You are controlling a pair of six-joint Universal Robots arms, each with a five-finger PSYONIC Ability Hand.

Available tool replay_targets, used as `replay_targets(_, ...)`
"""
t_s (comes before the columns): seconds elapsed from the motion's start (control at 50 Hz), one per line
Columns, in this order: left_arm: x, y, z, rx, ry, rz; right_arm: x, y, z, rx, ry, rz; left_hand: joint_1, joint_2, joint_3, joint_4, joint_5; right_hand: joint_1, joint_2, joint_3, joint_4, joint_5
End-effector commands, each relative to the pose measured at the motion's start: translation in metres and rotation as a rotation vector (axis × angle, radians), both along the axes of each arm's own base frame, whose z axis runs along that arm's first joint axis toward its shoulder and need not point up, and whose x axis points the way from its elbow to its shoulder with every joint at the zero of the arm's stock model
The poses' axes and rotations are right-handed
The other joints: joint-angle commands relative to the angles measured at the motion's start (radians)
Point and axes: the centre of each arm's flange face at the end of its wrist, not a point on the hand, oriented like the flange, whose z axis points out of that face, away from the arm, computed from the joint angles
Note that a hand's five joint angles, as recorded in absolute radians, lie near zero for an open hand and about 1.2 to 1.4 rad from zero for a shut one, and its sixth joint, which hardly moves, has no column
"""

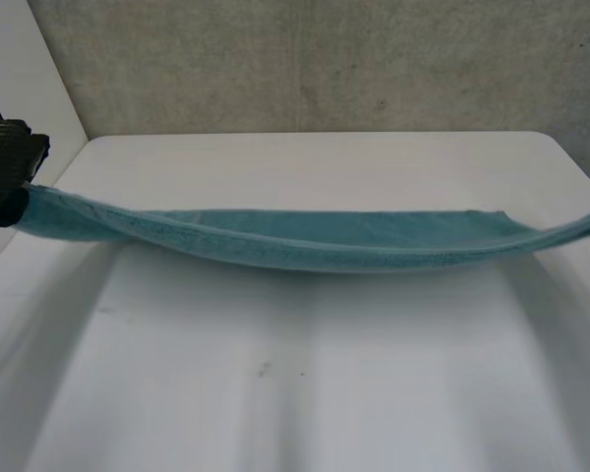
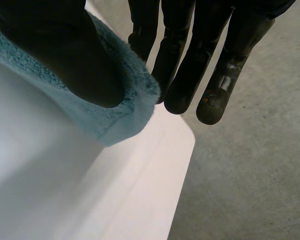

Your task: Fold the laundry

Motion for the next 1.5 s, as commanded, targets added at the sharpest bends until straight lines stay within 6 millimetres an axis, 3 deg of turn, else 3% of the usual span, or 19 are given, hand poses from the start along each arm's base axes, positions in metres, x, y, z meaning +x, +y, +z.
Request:
replay_targets(0.02, 0.003, -0.006, -0.026, 0.098, -0.037, -0.020, 0.000, -0.009, -0.030, 0.117, 0.052, 0.018, 0.255, 0.196, 0.203, 0.201, 0.255, 0.415, 0.213, 0.208, 0.203, 0.241)
replay_targets(0.14, 0.005, -0.030, -0.069, 0.239, -0.046, -0.027, -0.003, -0.033, -0.063, 0.169, 0.049, 0.000, 0.255, 0.196, 0.203, 0.201, 0.255, 0.415, 0.213, 0.208, 0.203, 0.241)
replay_targets(0.3, -0.010, -0.064, -0.100, 0.268, -0.100, -0.089, -0.001, -0.070, -0.091, 0.123, 0.055, -0.038, 0.255, 0.196, 0.203, 0.201, 0.255, 0.415, 0.213, 0.208, 0.203, 0.241)
replay_targets(0.52, -0.039, -0.116, -0.124, 0.151, -0.117, -0.156, 0.016, -0.122, -0.129, 0.088, 0.001, -0.022, 0.255, 0.196, 0.203, 0.201, 0.255, 0.415, 0.213, 0.208, 0.203, 0.241)
replay_targets(0.6, -0.043, -0.131, -0.130, 0.107, -0.122, -0.144, 0.029, -0.137, -0.138, 0.056, -0.003, -0.015, 0.255, 0.196, 0.203, 0.201, 0.255, 0.415, 0.213, 0.208, 0.203, 0.241)
replay_targets(0.74, -0.054, -0.149, -0.139, 0.031, -0.127, -0.138, 0.031, -0.159, -0.154, 0.012, 0.021, -0.080, 0.255, 0.196, 0.203, 0.201, 0.255, 0.415, 0.213, 0.208, 0.203, 0.241)
replay_targets(0.76, -0.056, -0.150, -0.141, 0.011, -0.127, -0.143, 0.033, -0.160, -0.155, 0.007, 0.020, -0.080, 0.255, 0.196, 0.203, 0.201, 0.255, 0.204, 0.002, -0.004, -0.008, 0.030)
replay_targets(0.8, -0.058, -0.150, -0.142, -0.009, -0.127, -0.145, 0.040, -0.161, -0.154, -0.011, 0.018, -0.075, 0.139, 0.080, 0.087, 0.085, 0.139, -0.318, -0.520, -0.526, -0.530, -0.492)
replay_targets(0.82, -0.060, -0.150, -0.142, -0.018, -0.126, -0.146, 0.044, -0.163, -0.151, -0.038, 0.015, -0.078, -0.106, -0.166, -0.158, -0.160, -0.106, -0.658, -0.860, -0.865, -0.870, -0.832)
replay_targets(0.84, -0.062, -0.150, -0.143, -0.030, -0.126, -0.144, 0.045, -0.164, -0.150, -0.055, 0.014, -0.083, -0.472, -0.531, -0.524, -0.526, -0.472, -0.751, -0.953, -0.959, -0.964, -0.925)
replay_targets(0.9, -0.066, -0.147, -0.144, -0.044, -0.126, -0.146, 0.044, -0.170, -0.146, -0.120, -0.011, -0.114, -0.718, -0.778, -0.771, -0.772, -0.718, -0.807, -1.008, -1.014, -1.019, -0.980)
replay_targets(0.92, -0.068, -0.145, -0.144, -0.047, -0.126, -0.143, 0.044, -0.170, -0.145, -0.132, -0.021, -0.119, -0.967, -1.026, -1.019, -1.021, -0.967, -0.807, -1.008, -1.014, -1.019, -0.980)
replay_targets(0.96, -0.069, -0.143, -0.144, -0.049, -0.126, -0.139, 0.043, -0.171, -0.140, -0.158, -0.049, -0.127, -0.967, -1.026, -1.019, -1.021, -0.967, -0.807, -1.008, -1.014, -1.019, -0.980)
replay_targets(1.04, -0.067, -0.138, -0.135, -0.051, -0.124, -0.116, 0.039, -0.165, -0.112, -0.217, -0.127, -0.141, -0.967, -1.026, -1.019, -1.021, -0.967, -0.807, -1.008, -1.014, -1.019, -0.980)
replay_targets(1.12, -0.065, -0.129, -0.127, -0.048, -0.121, -0.107, 0.039, -0.146, -0.080, -0.253, -0.204, -0.125, -0.967, -1.026, -1.019, -1.021, -0.967, -0.807, -1.008, -1.014, -1.019, -0.980)
replay_targets(1.22, -0.056, -0.106, -0.112, -0.025, -0.107, -0.091, 0.039, -0.124, -0.065, -0.228, -0.237, -0.062, -0.967, -1.026, -1.019, -1.021, -0.967, -0.807, -1.008, -1.014, -1.019, -0.980)
replay_targets(1.34, -0.052, -0.078, -0.109, 0.060, -0.017, -0.091, 0.016, -0.098, -0.072, -0.107, -0.244, -0.058, -0.967, -1.026, -1.019, -1.021, -0.967, -0.807, -1.008, -1.014, -1.019, -0.980)
replay_targets(1.5, -0.047, -0.041, -0.105, 0.253, 0.243, -0.069, -0.001, -0.068, -0.107, 0.149, -0.274, -0.065, -0.967, -1.026, -1.019, -1.021, -0.967, -0.670, -0.872, -0.878, -0.883, -0.844)
